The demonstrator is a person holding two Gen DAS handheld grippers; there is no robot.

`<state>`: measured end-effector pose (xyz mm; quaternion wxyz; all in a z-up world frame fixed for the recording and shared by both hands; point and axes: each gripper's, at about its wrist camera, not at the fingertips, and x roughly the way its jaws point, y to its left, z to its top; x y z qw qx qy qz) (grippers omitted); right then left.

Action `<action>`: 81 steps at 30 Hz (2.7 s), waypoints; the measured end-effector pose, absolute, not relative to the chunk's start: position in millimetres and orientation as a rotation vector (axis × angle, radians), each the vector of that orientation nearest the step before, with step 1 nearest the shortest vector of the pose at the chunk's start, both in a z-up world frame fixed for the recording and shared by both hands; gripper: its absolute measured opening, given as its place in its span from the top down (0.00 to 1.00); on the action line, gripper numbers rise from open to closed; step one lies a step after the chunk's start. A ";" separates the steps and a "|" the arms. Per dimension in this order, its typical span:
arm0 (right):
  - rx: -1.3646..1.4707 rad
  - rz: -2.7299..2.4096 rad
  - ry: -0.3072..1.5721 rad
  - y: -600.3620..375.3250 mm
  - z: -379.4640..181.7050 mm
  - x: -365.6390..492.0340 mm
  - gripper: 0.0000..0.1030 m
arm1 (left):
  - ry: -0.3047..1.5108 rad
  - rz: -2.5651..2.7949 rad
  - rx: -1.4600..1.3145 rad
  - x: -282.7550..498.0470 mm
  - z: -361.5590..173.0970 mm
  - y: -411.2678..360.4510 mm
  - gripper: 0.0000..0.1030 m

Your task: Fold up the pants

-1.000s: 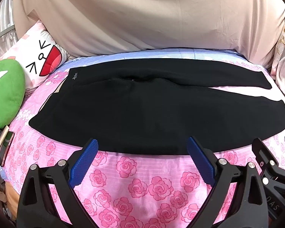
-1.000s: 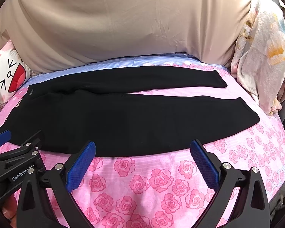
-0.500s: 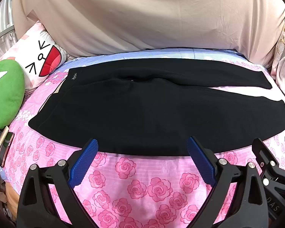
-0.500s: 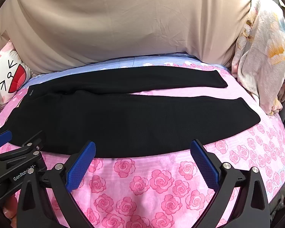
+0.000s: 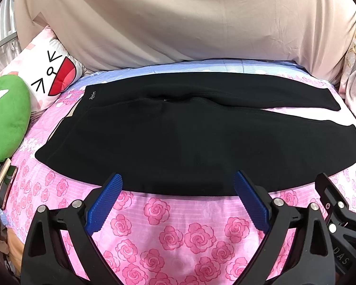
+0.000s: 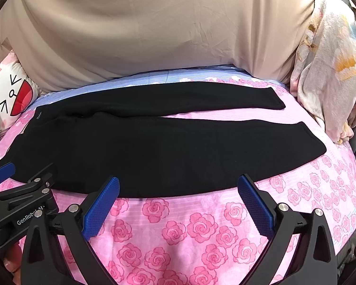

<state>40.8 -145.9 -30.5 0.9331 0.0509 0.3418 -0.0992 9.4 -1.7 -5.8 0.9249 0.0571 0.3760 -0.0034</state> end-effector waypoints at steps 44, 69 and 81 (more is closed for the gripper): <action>0.243 -0.199 0.726 -380.0 -18.1 187.6 0.05 | 0.765 0.056 0.031 83.5 14.2 47.9 0.07; 0.307 -0.221 0.843 -497.1 -67.2 346.1 0.88 | 0.818 0.522 -0.048 330.6 14.5 259.5 0.05; 0.288 -0.242 0.809 -480.9 -45.2 324.0 0.88 | 1.007 0.355 -0.086 421.0 -42.5 283.3 0.79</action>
